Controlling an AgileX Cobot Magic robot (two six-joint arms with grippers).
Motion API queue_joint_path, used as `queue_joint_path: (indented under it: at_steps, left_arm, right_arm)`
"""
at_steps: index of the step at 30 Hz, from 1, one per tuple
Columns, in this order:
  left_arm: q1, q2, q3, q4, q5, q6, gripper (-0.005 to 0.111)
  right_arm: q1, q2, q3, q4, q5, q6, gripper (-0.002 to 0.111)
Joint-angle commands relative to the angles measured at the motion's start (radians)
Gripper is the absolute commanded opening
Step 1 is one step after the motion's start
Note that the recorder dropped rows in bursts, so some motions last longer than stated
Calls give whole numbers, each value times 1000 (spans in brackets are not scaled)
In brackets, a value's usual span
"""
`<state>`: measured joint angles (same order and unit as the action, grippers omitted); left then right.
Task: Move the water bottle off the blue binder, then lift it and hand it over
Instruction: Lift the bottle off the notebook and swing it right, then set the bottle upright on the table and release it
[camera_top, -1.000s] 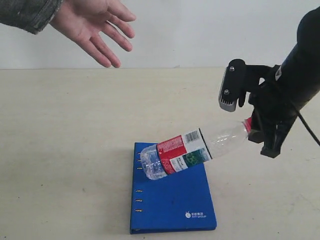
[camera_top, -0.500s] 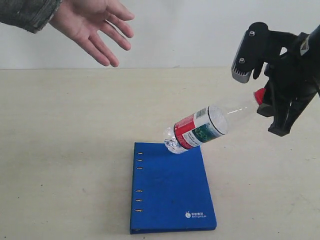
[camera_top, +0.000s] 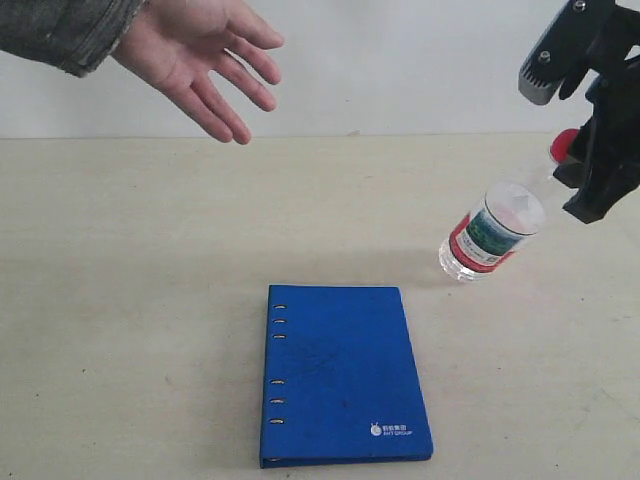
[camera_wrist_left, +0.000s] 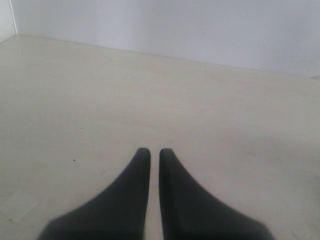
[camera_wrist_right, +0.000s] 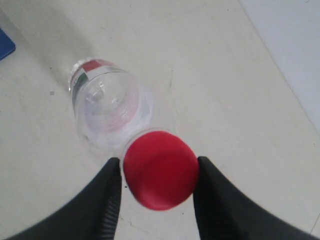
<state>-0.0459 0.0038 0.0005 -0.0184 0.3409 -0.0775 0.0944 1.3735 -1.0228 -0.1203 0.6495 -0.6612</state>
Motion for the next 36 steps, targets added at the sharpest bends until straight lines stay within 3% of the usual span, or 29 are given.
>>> queue_joint_path:
  at_steps: [1,11,19,30,36]
  left_arm:
    - [4,-4,-1,2,-5,3,7]
    - [4,-4,-1,2,-5,3,7]
    - [4,-4,-1,2,-5,3,7]
    - [4,-4,-1,2,-5,3,7]
    - [4,-4,-1,2,-5,3,7]
  right_arm:
    - [-5,-15,-4,4,-17,8,0]
    - [-5,-15,-4,6,-176,122,0]
    - [-5,-13,-2,2,-203,227,0]
    - [-5,34,-2,-234,-155,567,0]
    - [-5,47,-2,-248,-207,611,0]
